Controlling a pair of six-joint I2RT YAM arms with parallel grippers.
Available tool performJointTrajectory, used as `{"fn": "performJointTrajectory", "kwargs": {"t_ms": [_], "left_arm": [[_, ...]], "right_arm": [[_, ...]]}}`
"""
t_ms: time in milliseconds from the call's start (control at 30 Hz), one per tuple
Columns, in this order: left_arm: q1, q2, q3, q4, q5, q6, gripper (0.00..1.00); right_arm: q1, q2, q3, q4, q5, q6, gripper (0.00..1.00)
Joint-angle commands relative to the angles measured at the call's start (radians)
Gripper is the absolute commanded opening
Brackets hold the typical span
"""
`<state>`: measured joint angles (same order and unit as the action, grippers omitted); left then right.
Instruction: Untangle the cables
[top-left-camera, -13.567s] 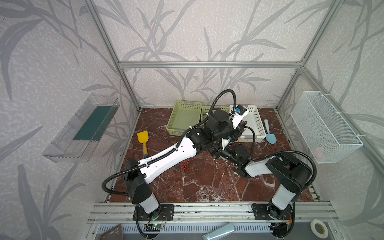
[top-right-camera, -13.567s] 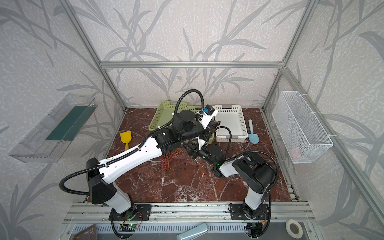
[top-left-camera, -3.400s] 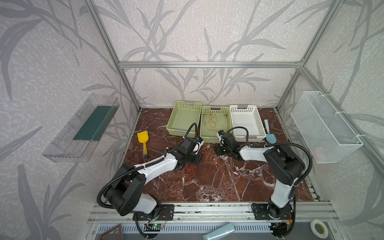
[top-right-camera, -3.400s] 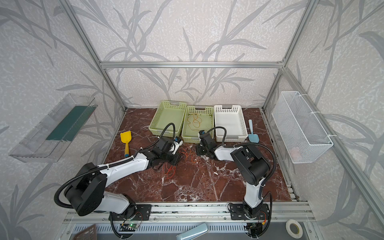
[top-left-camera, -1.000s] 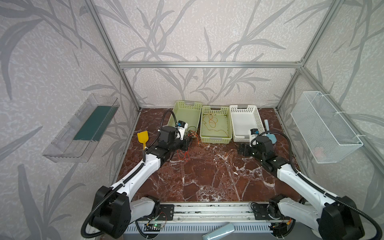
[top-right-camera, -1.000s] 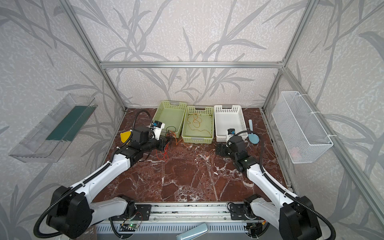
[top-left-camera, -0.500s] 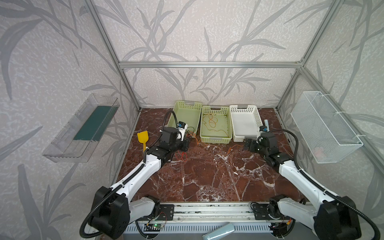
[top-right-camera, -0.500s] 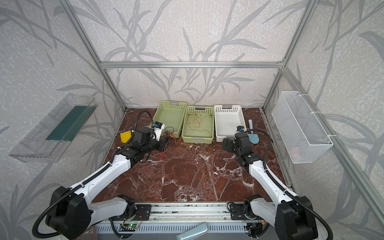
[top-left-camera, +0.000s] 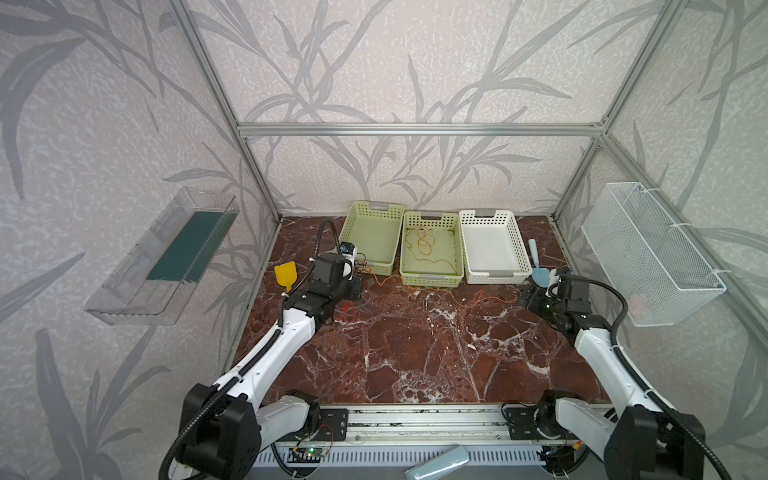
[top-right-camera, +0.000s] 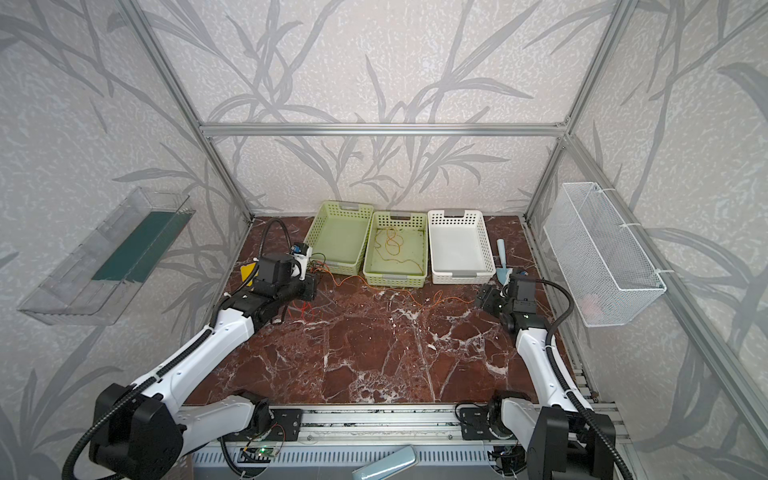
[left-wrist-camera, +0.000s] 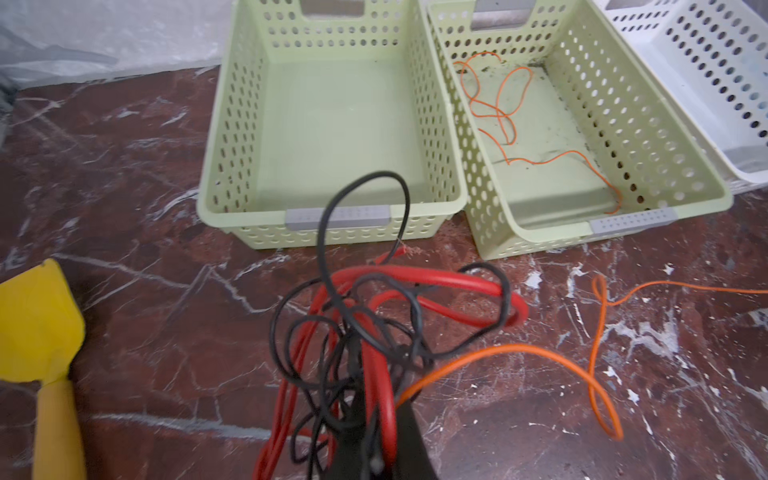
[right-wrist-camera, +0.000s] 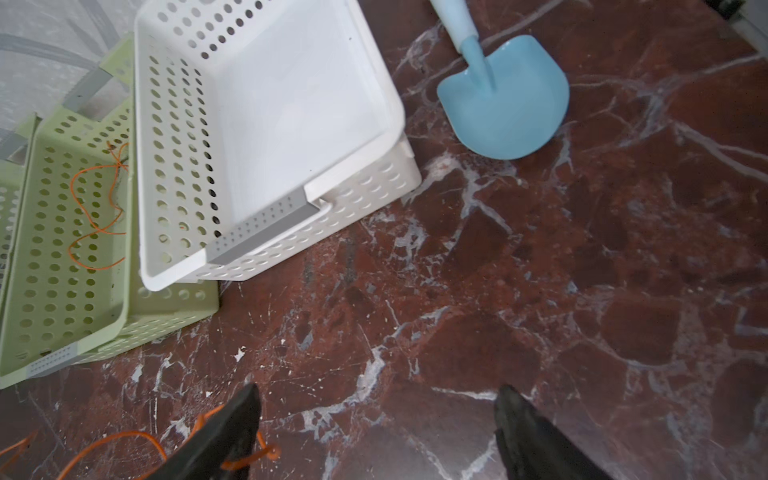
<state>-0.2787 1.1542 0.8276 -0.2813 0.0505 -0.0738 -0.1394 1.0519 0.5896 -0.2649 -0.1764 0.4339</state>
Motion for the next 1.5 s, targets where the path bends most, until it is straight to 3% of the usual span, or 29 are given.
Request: {"fn": "performJointTrajectory", "kwargs": {"t_ms": [0, 100, 167, 233, 333, 433, 567, 667, 933, 1033, 1067, 1167, 1367, 1467], "left_arm": [[0.017, -0.034, 0.034, -0.051, -0.034, 0.031, 0.00], [0.028, -0.031, 0.040, -0.061, -0.027, 0.032, 0.00], [0.029, -0.026, 0.037, -0.051, -0.004, 0.025, 0.00], [0.028, -0.017, 0.039, -0.046, 0.020, 0.017, 0.00], [0.027, 0.003, 0.039, -0.031, 0.097, 0.009, 0.00], [0.020, 0.032, 0.044, -0.014, 0.198, 0.002, 0.00], [-0.025, 0.067, 0.041, 0.023, 0.221, -0.013, 0.00], [-0.068, 0.088, 0.042, 0.054, 0.224, -0.013, 0.00], [-0.154, 0.146, 0.043, 0.148, 0.239, -0.035, 0.00], [-0.173, 0.174, 0.056, 0.160, 0.243, -0.042, 0.00], [-0.178, 0.185, 0.061, 0.164, 0.249, -0.044, 0.00], [-0.196, 0.218, 0.079, 0.175, 0.247, -0.044, 0.00], [-0.218, 0.277, 0.116, 0.189, 0.222, -0.063, 0.00], [-0.229, 0.300, 0.133, 0.197, 0.223, -0.074, 0.00]], "right_arm": [[-0.014, 0.000, -0.007, -0.055, 0.011, -0.001, 0.84], [-0.027, 0.030, -0.008, -0.050, 0.003, 0.004, 0.71], [-0.030, 0.042, -0.007, -0.036, -0.023, 0.009, 0.54], [-0.031, 0.046, -0.004, -0.030, -0.059, 0.011, 0.51], [-0.030, 0.053, -0.003, -0.008, -0.122, 0.022, 0.59], [-0.030, 0.077, 0.000, -0.005, -0.177, 0.041, 0.82], [-0.030, 0.129, 0.013, -0.018, -0.268, 0.055, 0.90], [-0.028, 0.175, 0.023, -0.034, -0.348, 0.113, 0.91], [-0.015, 0.224, -0.024, 0.068, -0.426, 0.237, 0.88], [0.018, 0.182, -0.005, 0.057, -0.405, 0.209, 0.92], [0.028, 0.174, 0.001, 0.059, -0.412, 0.210, 0.97], [0.030, 0.206, -0.016, 0.144, -0.491, 0.279, 0.99], [0.070, 0.253, 0.036, 0.034, -0.436, 0.210, 1.00], [0.088, 0.264, 0.058, -0.026, -0.373, 0.151, 0.91]]}}
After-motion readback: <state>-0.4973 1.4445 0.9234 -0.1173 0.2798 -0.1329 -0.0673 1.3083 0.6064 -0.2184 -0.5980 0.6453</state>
